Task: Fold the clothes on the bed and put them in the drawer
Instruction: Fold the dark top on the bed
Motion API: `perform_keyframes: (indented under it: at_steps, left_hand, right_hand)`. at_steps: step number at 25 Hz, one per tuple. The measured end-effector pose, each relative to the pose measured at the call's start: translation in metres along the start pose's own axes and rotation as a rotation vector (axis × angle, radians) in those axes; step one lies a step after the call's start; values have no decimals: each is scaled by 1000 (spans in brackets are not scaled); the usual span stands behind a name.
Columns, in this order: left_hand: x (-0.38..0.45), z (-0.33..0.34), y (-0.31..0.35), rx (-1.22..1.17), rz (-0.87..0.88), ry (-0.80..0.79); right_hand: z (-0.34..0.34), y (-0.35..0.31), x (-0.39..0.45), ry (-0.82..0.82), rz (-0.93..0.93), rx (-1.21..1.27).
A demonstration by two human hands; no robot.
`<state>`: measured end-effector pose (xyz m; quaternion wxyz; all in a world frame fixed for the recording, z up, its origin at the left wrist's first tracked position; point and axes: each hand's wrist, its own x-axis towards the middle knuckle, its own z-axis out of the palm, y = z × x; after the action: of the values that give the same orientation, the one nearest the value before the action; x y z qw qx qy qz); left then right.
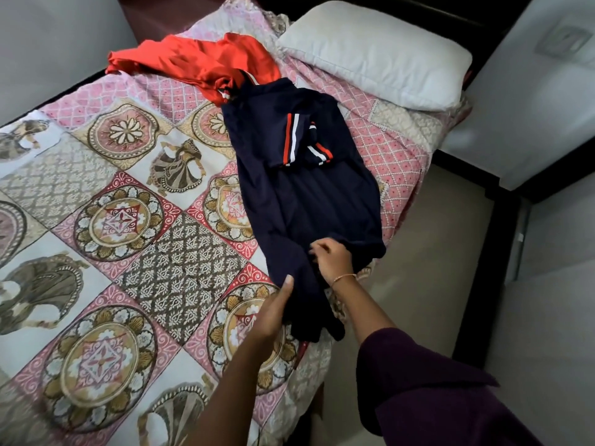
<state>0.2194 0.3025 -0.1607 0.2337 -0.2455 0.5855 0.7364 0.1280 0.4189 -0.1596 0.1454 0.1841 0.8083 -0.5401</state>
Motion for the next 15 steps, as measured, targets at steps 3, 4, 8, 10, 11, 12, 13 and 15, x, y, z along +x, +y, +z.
perform_keyframes:
  at_steps: [3,4,8,10,11,12,13,15]
  left_hand:
    - [13,8,-7,401,147,322]
    - [16,9,-5,379,193,346]
    - [14,14,13,-61,245,207]
    - [15,11,11,-81,243,182]
    - [15,11,9,-94,227,161]
    - [15,10,8,-115,190,143]
    - [12,11,10,-156,134,115]
    - [7,12,13,-172,-30,54]
  right_hand:
    - [-22,15,8,594,-48,-388]
    - [-32,19,13,621,69,-399]
    - [-56,46,41,394,299,-229]
    - [-63,53,44,435,267,-222]
    - [-67,53,41,464,240,-169]
    - [-71,52,38,493,209,-38]
    - [-76,49,35,528,180,145]
    - [-87,45,36,578,213,399]
